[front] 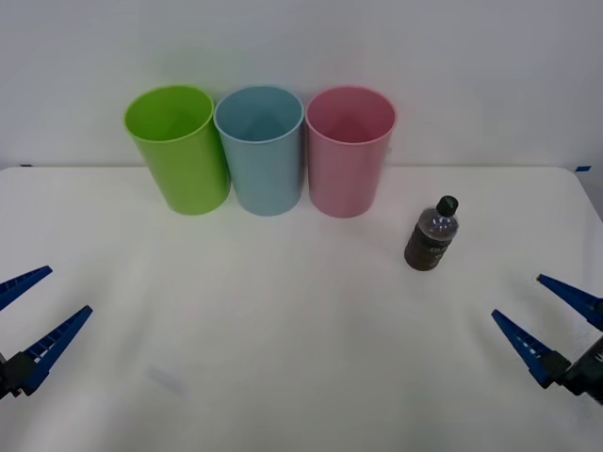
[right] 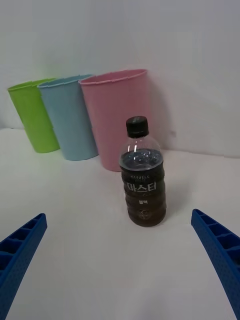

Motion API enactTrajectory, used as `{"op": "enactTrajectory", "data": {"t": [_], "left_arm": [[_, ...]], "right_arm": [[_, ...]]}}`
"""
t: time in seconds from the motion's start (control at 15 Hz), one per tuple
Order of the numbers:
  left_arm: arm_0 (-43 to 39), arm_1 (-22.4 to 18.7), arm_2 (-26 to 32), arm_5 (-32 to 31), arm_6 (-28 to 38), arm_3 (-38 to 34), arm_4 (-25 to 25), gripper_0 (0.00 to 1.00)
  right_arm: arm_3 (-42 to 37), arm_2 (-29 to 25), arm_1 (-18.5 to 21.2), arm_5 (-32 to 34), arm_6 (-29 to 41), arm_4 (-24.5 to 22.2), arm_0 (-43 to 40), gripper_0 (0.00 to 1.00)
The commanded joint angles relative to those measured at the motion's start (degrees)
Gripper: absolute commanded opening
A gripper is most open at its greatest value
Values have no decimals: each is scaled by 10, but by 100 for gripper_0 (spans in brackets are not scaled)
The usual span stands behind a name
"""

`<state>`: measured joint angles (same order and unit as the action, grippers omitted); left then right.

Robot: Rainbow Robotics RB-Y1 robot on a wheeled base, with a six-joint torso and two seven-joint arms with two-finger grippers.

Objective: Grasp the object on the table and drop it into the matching bin: aluminum can to the light blue bin, PET bottle to the pink bin.

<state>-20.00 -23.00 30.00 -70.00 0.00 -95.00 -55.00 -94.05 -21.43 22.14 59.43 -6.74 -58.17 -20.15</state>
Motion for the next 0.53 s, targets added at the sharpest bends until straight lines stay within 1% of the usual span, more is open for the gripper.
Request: {"op": "enactTrajectory", "data": {"t": [0.07, 0.27, 0.4, 0.53], "left_arm": [[0, 0, 0, 0, 0, 0, 0, 100], [0, 0, 0, 0, 0, 0, 0, 100], [0, 0, 0, 0, 0, 0, 0, 100], [0, 0, 0, 0, 0, 0, 0, 100]], "right_arm": [[11, 29, 0, -43, -59, 0, 7, 100], [63, 47, 0, -53, -103, -1, 39, 100], [93, 66, -1, -67, -113, -1, 59, 100], [98, 84, 0, -96, -119, -1, 67, 100]]}}
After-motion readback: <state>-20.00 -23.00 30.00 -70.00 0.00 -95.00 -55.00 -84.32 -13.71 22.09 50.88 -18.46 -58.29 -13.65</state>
